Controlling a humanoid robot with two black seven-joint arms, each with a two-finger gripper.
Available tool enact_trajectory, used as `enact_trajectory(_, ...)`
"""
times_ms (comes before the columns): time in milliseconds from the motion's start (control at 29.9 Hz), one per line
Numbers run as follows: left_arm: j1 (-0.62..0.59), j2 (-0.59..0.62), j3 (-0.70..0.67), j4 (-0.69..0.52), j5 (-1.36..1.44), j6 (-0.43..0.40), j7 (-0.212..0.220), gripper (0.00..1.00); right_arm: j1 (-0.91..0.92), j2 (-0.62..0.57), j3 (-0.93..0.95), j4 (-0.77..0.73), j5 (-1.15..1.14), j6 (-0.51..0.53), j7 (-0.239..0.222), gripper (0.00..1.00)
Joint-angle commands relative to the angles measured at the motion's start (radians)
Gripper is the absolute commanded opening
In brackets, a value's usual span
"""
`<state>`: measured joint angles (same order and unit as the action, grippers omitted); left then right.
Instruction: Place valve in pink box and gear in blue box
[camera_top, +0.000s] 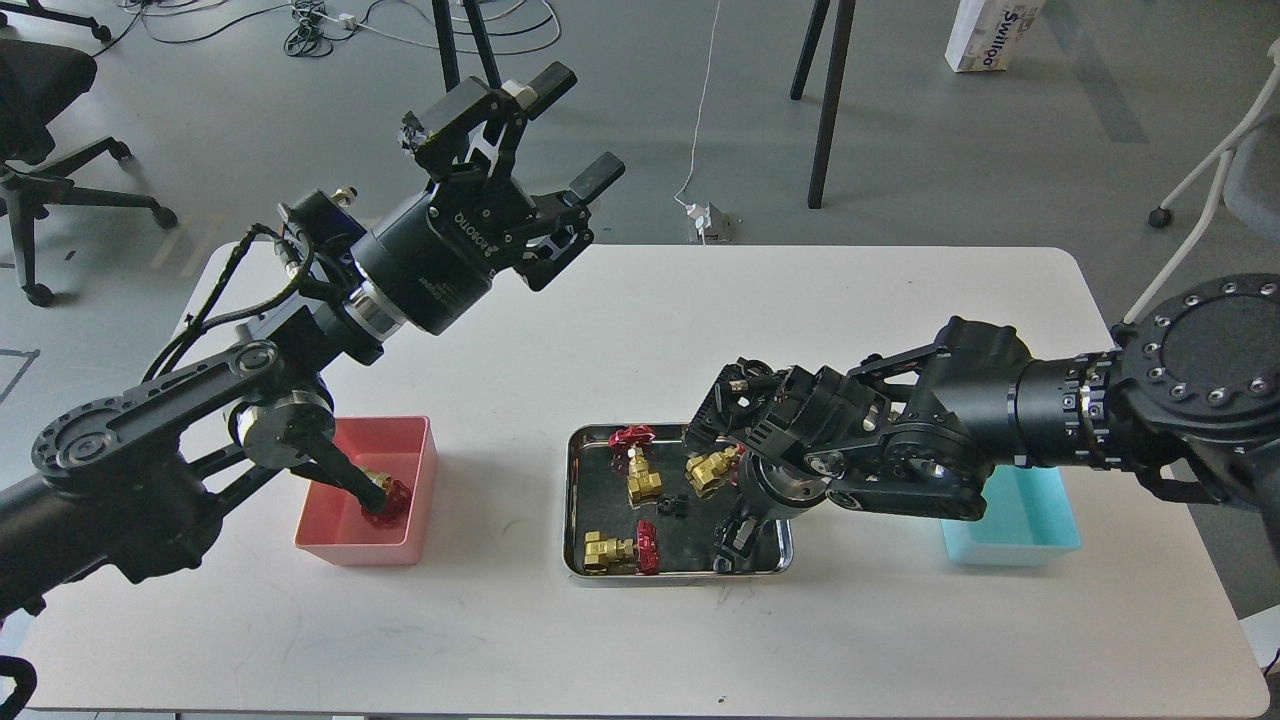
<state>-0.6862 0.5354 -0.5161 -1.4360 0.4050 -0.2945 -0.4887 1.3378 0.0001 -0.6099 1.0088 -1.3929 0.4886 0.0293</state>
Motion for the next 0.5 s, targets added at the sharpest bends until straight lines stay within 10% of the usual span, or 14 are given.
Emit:
enact_trajectory(0, 0.004, -0.003, 0.001, 0.000, 0.000, 0.000, 0.000, 0.81, 0.001, 0.000, 0.007, 0.002, 0.005, 0.000, 0.003, 0.48)
enact_trajectory(468, 0.007, -0.015, 0.001, 0.005, 0.000, 0.000, 0.000, 0.82, 0.035, 0.000, 0.036, 0.034, 0.014, 0.000, 0.006, 0.48)
